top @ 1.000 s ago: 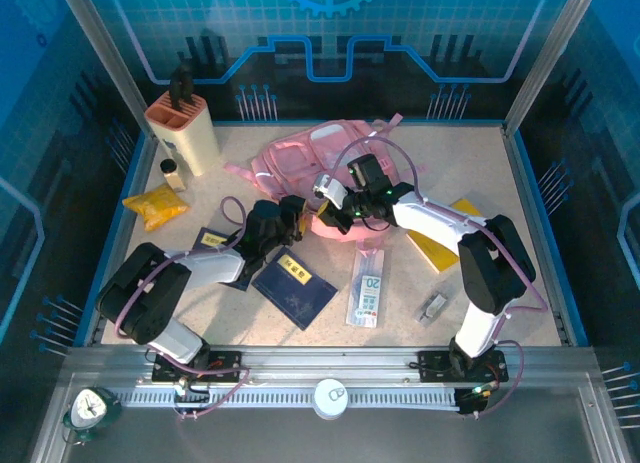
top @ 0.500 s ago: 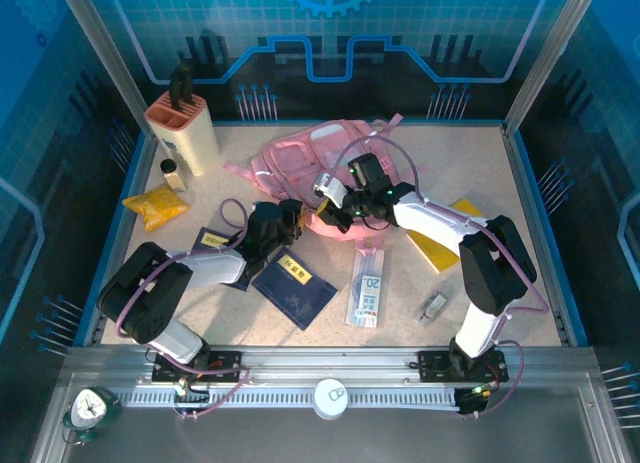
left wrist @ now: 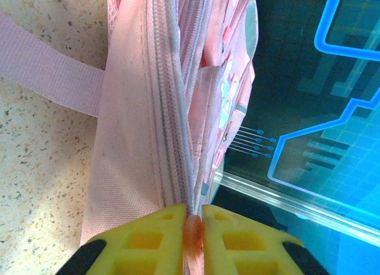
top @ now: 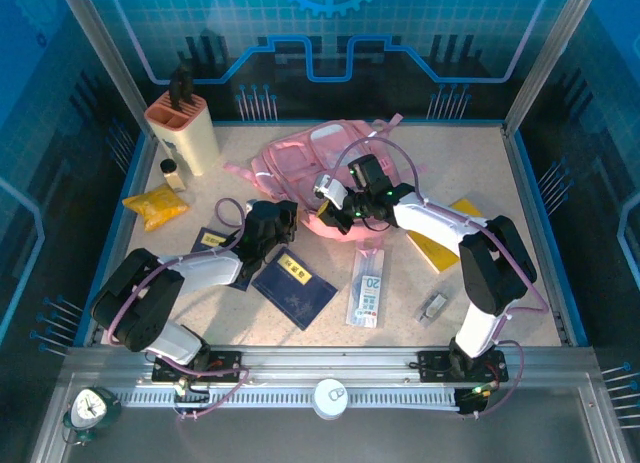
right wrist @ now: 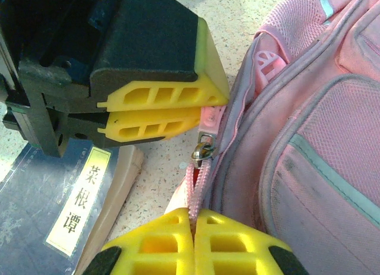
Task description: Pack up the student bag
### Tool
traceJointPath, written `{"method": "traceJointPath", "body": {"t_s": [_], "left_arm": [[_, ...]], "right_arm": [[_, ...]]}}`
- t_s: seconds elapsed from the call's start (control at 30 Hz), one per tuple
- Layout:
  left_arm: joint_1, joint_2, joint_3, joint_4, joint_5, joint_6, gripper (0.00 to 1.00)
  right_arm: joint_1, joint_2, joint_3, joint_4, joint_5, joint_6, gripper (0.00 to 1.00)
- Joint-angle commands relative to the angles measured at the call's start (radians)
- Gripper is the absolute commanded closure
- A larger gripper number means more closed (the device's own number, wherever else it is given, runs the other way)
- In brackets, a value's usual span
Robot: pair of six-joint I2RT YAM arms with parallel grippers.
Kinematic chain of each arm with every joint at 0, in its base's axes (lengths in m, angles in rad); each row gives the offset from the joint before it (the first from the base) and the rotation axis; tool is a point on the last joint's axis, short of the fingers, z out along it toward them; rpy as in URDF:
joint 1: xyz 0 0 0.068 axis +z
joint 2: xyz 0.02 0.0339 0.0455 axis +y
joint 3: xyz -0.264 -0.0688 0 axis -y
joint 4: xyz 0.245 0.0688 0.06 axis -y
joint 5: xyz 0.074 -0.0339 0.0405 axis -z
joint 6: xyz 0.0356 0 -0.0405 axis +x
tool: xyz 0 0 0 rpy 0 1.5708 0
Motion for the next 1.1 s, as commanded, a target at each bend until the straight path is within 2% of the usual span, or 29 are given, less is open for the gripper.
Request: {"method": "traceJointPath", "body": {"t_s": [0.0, 0.27, 0.47, 0.6, 0.87, 1.07], "left_arm": [[-0.004, -0.004, 0.014, -0.020, -0.004, 0.024, 0.86], [-0.003, -0.016, 0.017, -0.035, -0.032, 0.054, 1.00], [0.013, -0.048, 0.021, -0.069, -0.095, 0.152, 1.00], [0.047, -0.061, 0.018, -0.034, -0.128, 0.239, 1.00], [0.158, -0.033, 0.028, 0.058, -0.078, 0.329, 1.00], [0.220, -0.030, 0.060, -0.002, -0.049, 0.366, 1.00]], "right_arm": [[0.013, -0.047, 0.011, 0.035, -0.035, -0.003, 1.00], [0.011, -0.053, 0.006, 0.037, -0.026, -0.002, 1.00], [0.012, -0.070, -0.011, 0.041, -0.026, -0.001, 1.00], [0.015, -0.080, -0.014, 0.015, -0.031, -0.015, 1.00], [0.030, -0.081, -0.003, -0.066, -0.030, -0.074, 1.00], [0.049, -0.075, 0.013, -0.097, -0.002, -0.092, 1.00]]}}
